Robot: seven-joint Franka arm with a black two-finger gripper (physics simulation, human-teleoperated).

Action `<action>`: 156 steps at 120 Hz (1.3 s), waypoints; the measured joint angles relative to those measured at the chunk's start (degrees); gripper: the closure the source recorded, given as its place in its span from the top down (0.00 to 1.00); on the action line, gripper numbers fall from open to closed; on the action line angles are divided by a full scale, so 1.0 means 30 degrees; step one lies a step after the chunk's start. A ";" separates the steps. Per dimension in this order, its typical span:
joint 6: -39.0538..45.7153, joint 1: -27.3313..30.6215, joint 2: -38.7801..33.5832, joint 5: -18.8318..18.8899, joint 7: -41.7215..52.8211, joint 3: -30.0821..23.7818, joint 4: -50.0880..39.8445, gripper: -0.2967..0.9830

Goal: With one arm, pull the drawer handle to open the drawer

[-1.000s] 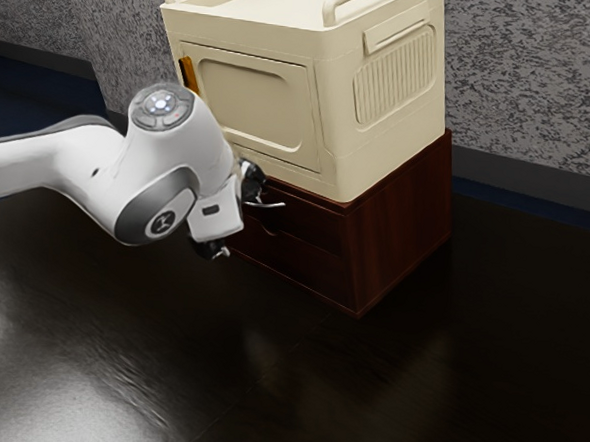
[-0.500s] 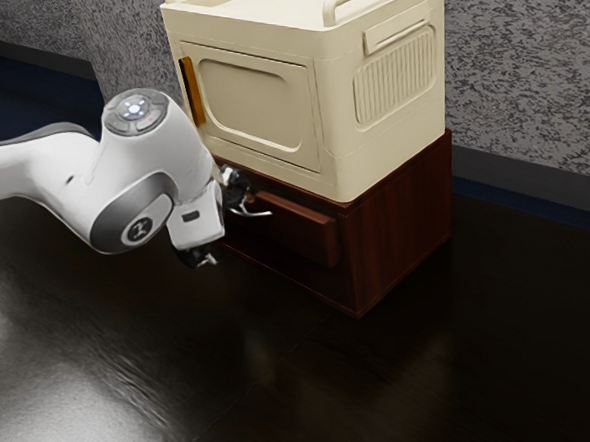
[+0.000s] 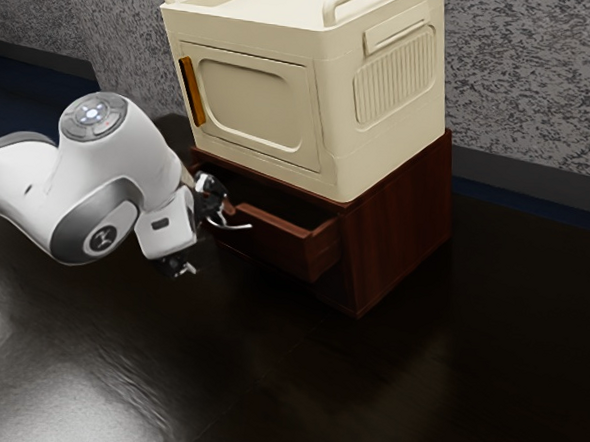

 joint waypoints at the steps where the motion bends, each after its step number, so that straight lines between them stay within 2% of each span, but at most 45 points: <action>1: 0.0000 -0.0017 -0.0033 0.0001 -0.0001 0.0010 -0.0032 0.74; 6: 0.0001 -0.0358 -0.0159 0.0007 -0.0003 0.0342 -0.0152 0.74; 17: 0.0008 -0.2272 -0.0347 0.0101 -0.0014 0.2319 -0.0264 0.77; 27: 0.0010 -0.2876 -0.0605 0.0182 -0.0033 0.2895 -0.0460 0.77; 156: -0.0085 -0.3088 -0.3587 0.0290 -0.0698 0.3555 -0.3144 0.76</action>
